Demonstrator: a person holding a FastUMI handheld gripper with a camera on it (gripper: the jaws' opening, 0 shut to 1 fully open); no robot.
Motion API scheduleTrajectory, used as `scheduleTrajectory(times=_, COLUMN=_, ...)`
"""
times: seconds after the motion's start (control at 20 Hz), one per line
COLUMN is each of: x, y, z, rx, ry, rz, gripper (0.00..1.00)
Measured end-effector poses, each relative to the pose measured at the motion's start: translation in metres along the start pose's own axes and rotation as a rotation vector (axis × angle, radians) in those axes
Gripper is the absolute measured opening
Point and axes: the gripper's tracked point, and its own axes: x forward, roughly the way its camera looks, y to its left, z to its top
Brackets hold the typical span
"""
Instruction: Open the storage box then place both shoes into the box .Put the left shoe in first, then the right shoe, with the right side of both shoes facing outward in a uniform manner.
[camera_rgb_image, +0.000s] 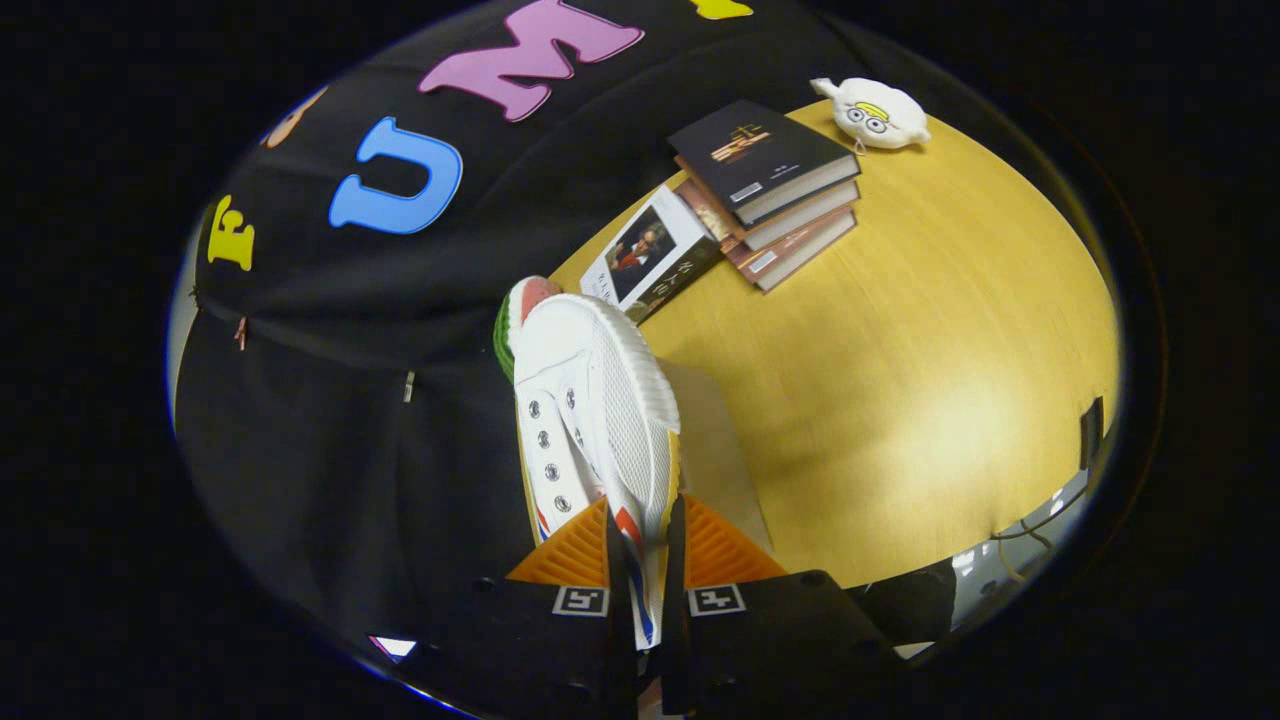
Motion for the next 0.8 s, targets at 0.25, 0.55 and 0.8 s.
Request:
scheduleTrajectory(times=0.25, x=0.038, y=0.02, z=-0.018, rx=-0.088, ry=0.033, rz=-0.056, gripper=0.14)
scheduleTrajectory(times=0.55, x=0.05, y=0.029, z=-0.028, rx=-0.082, ry=0.061, rz=-0.063, gripper=0.3)
scheduleTrajectory(times=0.8, x=0.028, y=0.041, z=0.008, rx=-0.144, ry=-0.066, rz=-0.034, gripper=0.99)
